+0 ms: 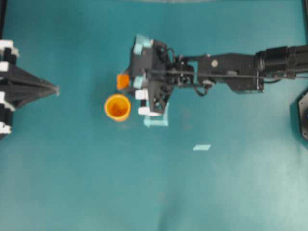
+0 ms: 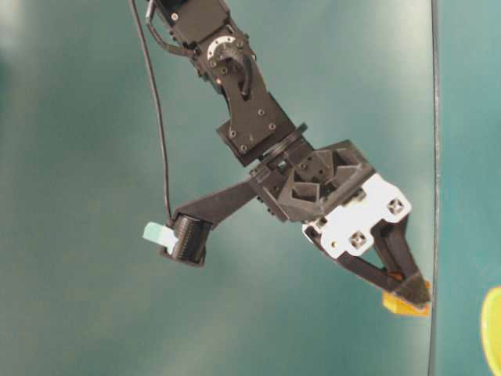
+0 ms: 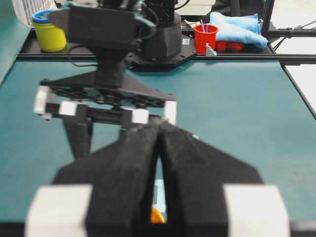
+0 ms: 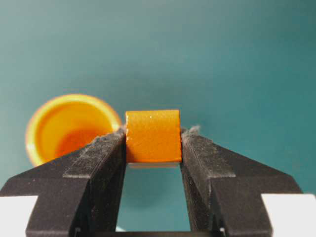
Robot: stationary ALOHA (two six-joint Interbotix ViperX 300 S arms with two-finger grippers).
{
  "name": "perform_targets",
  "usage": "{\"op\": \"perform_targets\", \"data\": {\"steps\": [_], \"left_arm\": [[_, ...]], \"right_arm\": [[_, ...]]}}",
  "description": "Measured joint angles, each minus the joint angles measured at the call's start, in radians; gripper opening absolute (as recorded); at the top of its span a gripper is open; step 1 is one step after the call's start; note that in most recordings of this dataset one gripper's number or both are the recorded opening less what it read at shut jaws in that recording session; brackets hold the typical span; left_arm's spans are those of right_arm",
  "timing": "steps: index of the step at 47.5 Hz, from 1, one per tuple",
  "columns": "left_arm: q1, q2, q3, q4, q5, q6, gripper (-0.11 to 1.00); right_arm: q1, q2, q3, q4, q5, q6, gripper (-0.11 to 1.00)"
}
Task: Move the block toward the cup with right arm.
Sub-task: 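Carry the held cube with the right gripper down toward the orange cup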
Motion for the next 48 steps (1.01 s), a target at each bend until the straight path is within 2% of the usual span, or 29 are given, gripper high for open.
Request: {"op": "perform_targets", "data": {"steps": [17,27,48], "left_arm": [[0.0,0.002,-0.002,0.0,0.0,0.002,0.0],[0.0,0.0,0.0,0.0,0.0,0.002,0.0],[0.0,0.0,0.0,0.0,0.0,0.0,0.0]], "right_arm": [[0.061,0.0,-0.009,0.0,-0.071,0.003,0.4],[0.067,0.0,-0.02,0.0,-0.114,0.003,0.4],[0.069,0.0,-0.049,-0.002,-0.117,0.003,0.4]]}}
